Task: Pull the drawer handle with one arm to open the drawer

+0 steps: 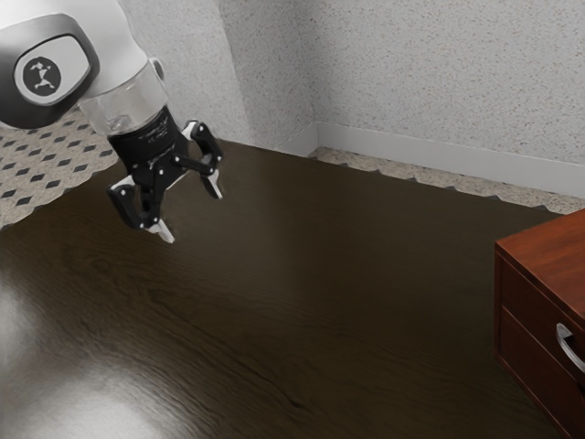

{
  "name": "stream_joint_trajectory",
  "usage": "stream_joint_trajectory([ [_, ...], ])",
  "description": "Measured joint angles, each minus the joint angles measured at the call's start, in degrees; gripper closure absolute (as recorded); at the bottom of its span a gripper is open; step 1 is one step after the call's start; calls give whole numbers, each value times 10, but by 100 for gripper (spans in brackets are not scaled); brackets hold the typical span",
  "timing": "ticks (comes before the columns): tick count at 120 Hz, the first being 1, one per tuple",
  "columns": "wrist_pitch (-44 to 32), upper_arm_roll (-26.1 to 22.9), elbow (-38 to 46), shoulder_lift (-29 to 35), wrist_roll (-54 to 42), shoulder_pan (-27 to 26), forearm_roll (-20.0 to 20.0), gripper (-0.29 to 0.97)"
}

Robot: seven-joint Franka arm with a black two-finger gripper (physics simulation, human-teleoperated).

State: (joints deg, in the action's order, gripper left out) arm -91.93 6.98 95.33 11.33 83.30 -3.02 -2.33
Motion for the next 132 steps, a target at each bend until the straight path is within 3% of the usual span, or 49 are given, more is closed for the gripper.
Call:
stream_joint_trajectory([
  [25, 80, 2, 10, 17, 10, -5, 0, 2],
  [36, 97, 6, 3, 15, 22, -110, 1, 1],
  [53, 41, 27, 18, -22, 41, -285, 4, 1],
  [70, -31, 56, 33, -40, 56, -393, 2, 0],
  [104, -143, 60, 33, -79, 75, -434, -13, 0],
  [122, -173, 104, 33, -82, 83, -520, -14, 0],
  [132, -189, 110, 31, -97, 85, -529, -18, 0],
])
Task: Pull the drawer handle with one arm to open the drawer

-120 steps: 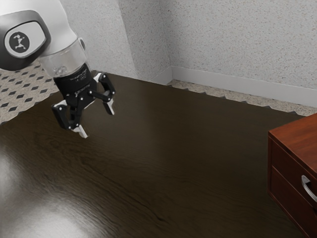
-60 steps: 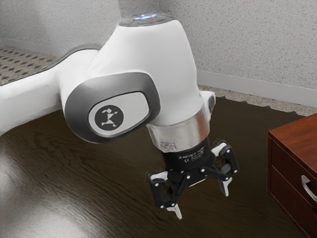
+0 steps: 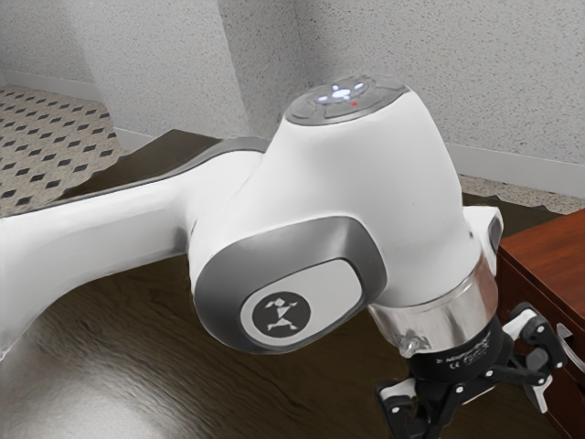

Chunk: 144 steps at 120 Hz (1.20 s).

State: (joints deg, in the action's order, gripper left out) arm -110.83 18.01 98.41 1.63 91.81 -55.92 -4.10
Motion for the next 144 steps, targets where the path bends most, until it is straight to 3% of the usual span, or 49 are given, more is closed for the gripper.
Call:
stream_joint_trajectory([
  [51, -40, -4, 1, -16, -2, 19, -15, 2],
  [86, -49, -4, -38, -62, -9, 47, -16, 5],
  [144, -129, -13, -25, -73, -28, 66, -22, 5],
])
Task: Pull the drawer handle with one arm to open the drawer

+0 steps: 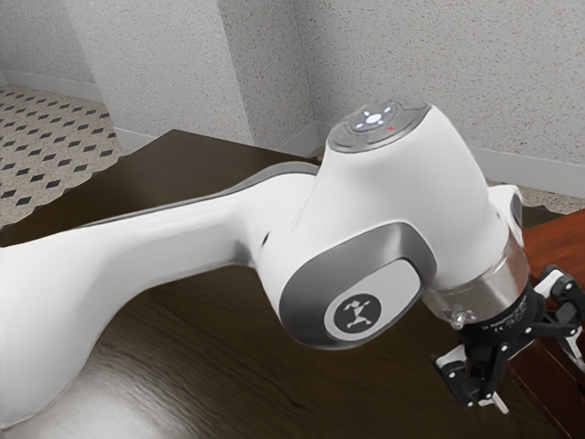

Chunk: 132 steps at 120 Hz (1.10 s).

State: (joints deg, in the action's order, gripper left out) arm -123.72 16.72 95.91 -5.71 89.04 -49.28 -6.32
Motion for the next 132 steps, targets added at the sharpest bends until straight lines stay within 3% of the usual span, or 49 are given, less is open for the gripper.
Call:
stream_joint_trajectory([
  [65, -39, -4, -22, -43, -25, 5, -5, 6],
  [132, -54, -7, -3, -35, -41, 12, -25, 8],
])
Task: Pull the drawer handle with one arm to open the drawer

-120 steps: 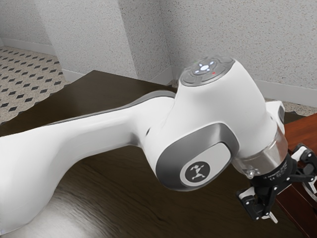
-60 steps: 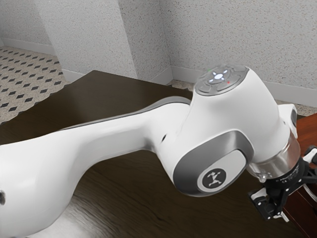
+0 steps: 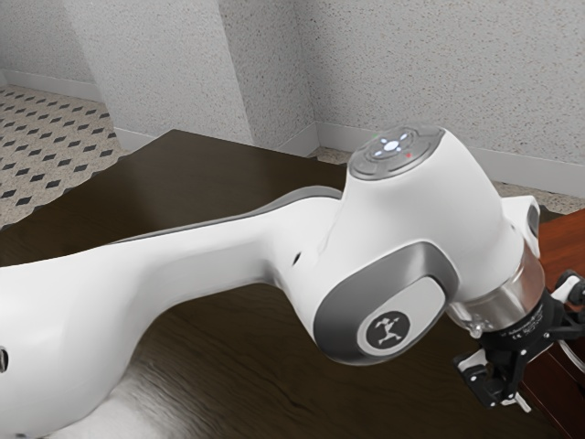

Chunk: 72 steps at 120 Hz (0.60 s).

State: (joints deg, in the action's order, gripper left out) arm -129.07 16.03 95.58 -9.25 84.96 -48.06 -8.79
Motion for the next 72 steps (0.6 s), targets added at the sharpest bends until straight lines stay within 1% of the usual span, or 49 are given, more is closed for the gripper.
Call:
stream_joint_trajectory([
  [15, -1, -1, 1, 1, -2, -3, 0, 9],
  [40, -1, -2, 2, 1, -4, -4, 1, 15],
  [72, -4, -2, 9, 2, -6, -3, 1, 34],
])
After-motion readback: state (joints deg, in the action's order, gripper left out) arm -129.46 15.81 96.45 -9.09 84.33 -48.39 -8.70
